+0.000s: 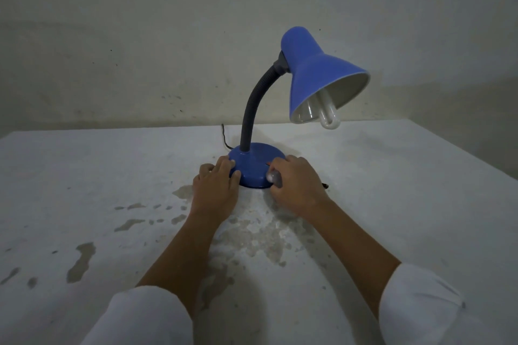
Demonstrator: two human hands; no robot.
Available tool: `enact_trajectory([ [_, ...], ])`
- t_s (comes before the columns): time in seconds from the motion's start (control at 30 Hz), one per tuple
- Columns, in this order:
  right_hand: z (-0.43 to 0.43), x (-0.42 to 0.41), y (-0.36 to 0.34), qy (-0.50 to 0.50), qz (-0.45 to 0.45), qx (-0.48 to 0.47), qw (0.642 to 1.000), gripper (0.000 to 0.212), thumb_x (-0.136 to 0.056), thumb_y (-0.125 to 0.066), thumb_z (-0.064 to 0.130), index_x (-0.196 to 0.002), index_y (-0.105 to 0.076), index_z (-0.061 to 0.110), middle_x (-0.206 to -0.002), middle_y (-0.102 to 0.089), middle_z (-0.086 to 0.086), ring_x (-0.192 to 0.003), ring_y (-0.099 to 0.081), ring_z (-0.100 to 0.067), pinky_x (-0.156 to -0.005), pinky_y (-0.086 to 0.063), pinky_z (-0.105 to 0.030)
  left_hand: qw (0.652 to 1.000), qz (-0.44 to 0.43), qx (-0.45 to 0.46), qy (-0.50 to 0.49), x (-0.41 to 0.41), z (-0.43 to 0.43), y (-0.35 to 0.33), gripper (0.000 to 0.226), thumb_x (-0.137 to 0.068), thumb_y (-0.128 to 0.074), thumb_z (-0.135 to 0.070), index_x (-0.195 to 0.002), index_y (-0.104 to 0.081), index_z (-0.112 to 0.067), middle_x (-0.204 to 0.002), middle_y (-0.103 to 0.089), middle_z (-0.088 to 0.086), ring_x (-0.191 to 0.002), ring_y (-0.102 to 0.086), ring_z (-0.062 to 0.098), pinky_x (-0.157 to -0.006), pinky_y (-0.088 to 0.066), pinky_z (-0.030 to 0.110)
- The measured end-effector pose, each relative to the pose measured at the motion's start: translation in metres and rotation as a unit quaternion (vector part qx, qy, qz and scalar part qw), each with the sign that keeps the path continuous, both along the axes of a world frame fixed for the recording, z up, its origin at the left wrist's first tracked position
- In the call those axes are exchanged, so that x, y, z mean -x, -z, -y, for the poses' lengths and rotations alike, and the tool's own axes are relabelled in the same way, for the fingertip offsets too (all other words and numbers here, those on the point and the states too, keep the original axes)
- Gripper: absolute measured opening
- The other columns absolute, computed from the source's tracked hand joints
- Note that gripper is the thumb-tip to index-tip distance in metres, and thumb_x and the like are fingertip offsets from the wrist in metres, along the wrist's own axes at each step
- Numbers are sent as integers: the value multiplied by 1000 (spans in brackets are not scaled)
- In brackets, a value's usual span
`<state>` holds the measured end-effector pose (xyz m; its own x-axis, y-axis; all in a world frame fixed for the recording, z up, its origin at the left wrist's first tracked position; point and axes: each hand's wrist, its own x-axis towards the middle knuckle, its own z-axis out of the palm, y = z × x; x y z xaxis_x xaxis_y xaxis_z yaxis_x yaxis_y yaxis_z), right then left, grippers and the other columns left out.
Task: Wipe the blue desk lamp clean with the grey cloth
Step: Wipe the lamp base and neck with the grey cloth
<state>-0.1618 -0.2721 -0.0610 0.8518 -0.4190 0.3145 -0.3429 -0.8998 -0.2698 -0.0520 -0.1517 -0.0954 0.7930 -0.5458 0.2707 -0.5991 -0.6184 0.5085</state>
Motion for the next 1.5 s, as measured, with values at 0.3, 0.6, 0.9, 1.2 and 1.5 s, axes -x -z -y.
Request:
enact_trajectory([
  [0.3,-11,-5,2,-33,19,-13,999,11,-82,-54,15,-89,-61,11,-83,-55,-4,-79,-45,-18,-68,-36,-29,1000,-9,20,3,3,-2,-2,35,-98,-31,-32,-125,-46,-16,-122,-57,8,-115,-44,28,-94,-37,42],
  [0.6,15,11,-2,-99,94,-99,986,29,-71,-63,13,-99,-64,20,-94,-67,5,-84,-58,-10,-74,-44,-16,999,-13,30,-9,11,-5,-9,37,-99,-26,-33,-124,-48,-15,-112,-57,12,-112,-46,28,-95,-37,41],
  [0.9,-4,-6,19,-105,9,29,994,15,-80,-55,19,-92,-63,16,-89,-66,-7,-85,-56,-28,-72,-49,-38,998,-26,51,-11,14,-7,-12,37,-100,-26,-34,-119,-50,-12,-101,-49,10,-109,-48,32,-97,-40,45],
  [1.2,-10,-19,19,-141,-7,32,990,20,-80,-58,25,-98,-65,22,-91,-68,-4,-90,-56,-25,-81,-50,-42,997,-43,69,-5,17,-8,-15,39,-100,-21,-36,-112,-52,-14,-88,-38,-1,-105,-47,30,-93,-37,43],
  [1.5,-5,12,-7,-87,203,-308,925,21,-77,-65,10,-97,-62,18,-90,-61,10,-84,-56,-4,-69,-43,-7,979,-92,183,-21,13,-14,-14,46,-95,-27,-49,-92,-65,-23,-110,-62,17,-103,-59,31,-93,-48,49],
])
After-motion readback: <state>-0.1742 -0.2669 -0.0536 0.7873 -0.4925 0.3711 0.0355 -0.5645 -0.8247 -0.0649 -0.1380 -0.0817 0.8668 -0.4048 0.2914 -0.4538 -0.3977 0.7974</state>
